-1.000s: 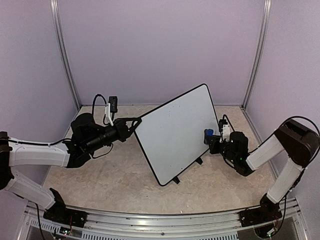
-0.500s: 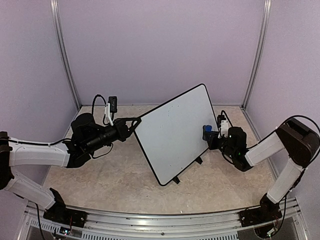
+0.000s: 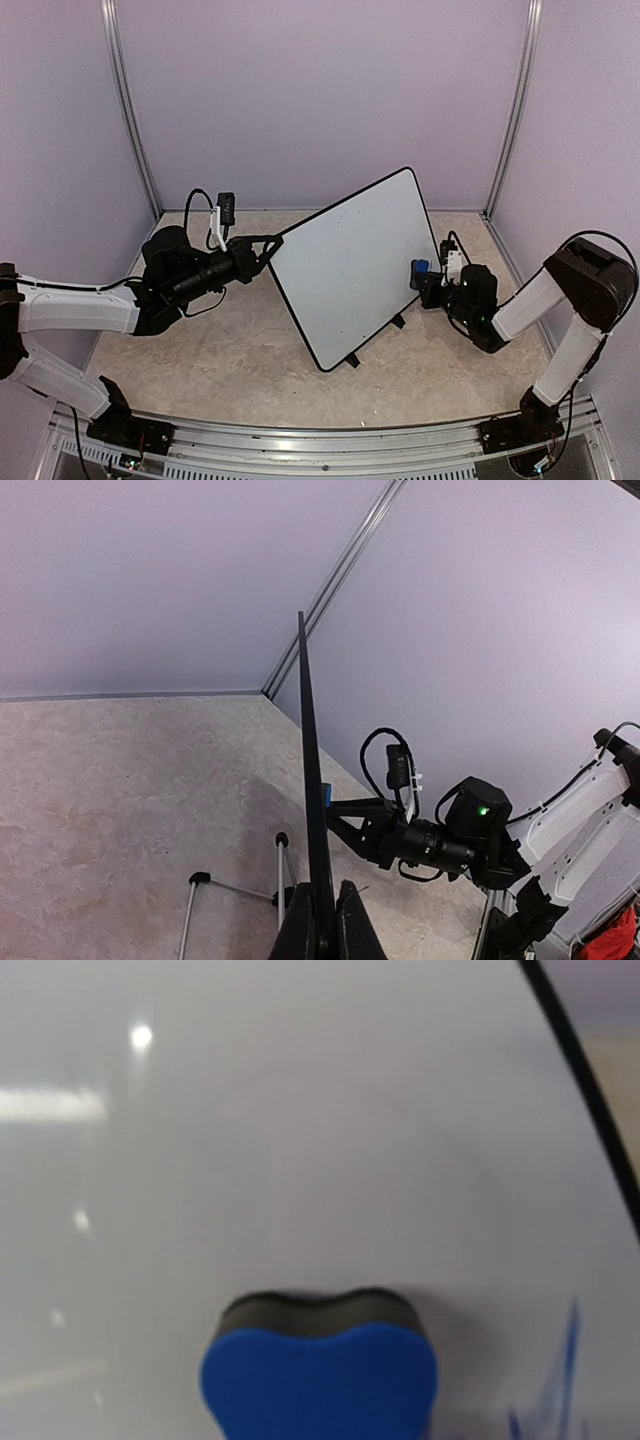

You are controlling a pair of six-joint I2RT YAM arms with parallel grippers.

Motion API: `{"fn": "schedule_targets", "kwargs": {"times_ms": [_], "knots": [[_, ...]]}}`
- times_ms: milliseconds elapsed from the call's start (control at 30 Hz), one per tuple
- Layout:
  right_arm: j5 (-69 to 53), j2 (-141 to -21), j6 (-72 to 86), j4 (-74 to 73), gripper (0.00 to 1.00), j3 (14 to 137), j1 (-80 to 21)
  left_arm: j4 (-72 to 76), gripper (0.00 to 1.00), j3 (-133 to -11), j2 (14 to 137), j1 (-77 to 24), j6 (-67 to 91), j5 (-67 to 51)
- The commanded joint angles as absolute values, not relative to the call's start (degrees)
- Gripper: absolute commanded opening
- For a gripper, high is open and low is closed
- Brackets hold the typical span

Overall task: Erase the whiteboard
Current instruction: Erase the whiteboard at the center of the board.

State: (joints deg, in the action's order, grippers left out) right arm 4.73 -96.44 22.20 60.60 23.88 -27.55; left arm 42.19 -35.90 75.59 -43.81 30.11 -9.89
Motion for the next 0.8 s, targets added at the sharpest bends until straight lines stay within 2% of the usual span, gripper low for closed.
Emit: {"fn": "schedule_targets", "kwargs": {"times_ms": [0, 533, 767], "knots": [[3.67, -98.9, 23.85, 63.39, 0.22, 20.41, -27.07, 36.09, 0.0, -33.66, 76.86, -45.52, 25.03, -20.28], [3.68, -93.4, 19.07, 52.99, 0.22, 32.39, -26.58, 35.73, 0.0, -33.66, 76.82, -45.53, 24.7, -19.97], [3.95, -95.1, 20.22, 56.58, 0.22, 27.09, -26.33, 35.68, 0.0, -33.66, 76.47, -45.53, 24.61, -19.88]]}}
